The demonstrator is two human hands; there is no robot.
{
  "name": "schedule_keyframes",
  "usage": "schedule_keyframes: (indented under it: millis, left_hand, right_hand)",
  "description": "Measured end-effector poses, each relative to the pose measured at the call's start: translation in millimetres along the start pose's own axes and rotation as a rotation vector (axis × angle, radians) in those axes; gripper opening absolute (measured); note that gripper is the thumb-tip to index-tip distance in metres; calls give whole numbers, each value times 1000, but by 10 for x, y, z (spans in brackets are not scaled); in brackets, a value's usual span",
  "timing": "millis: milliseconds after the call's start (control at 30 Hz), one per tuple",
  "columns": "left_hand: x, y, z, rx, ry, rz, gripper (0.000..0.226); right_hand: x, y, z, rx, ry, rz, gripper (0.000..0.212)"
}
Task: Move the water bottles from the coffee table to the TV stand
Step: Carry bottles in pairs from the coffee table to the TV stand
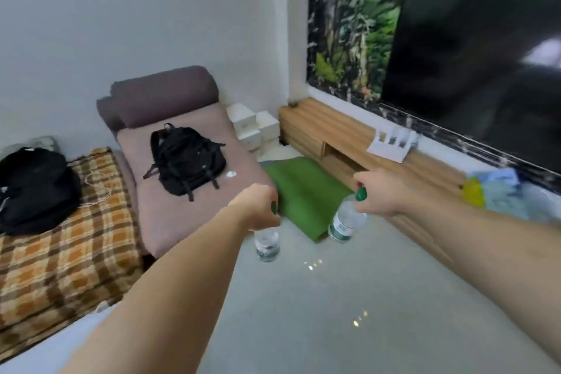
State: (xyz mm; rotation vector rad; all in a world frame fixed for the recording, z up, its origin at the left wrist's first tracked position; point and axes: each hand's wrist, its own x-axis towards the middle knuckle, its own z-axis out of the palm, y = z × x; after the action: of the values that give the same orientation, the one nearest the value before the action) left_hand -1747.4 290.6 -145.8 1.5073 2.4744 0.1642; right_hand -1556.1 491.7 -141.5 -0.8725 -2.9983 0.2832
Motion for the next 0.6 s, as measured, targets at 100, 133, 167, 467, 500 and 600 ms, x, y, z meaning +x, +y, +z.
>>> schedule_keyframes:
  millis: [100, 133, 167, 467, 500, 600]
  left_hand:
    - [425, 1028, 119, 7, -78, 213, 17]
    - [524, 1383, 178, 9, -93, 279, 19]
    - [595, 1725, 245, 13, -103, 339, 22]
    - [458, 4284, 948, 85, -215, 827, 21]
    - [410, 4500, 1001, 86, -217, 877, 20]
    - [234, 5043, 1127, 93, -176, 1059, 16]
  right_hand:
    - [-805, 966, -190, -25, 70, 205, 25]
    - [-1108, 1243, -265, -33, 79, 285, 26]
    - [-1425, 1488, -339, -36, 78, 370, 28]
    - [-4123, 2551, -531, -50, 40, 972, 28]
    - [-4366, 2594, -526, -26, 32, 1027, 27]
    - [-4992, 2659, -581, 51, 56, 1152, 25]
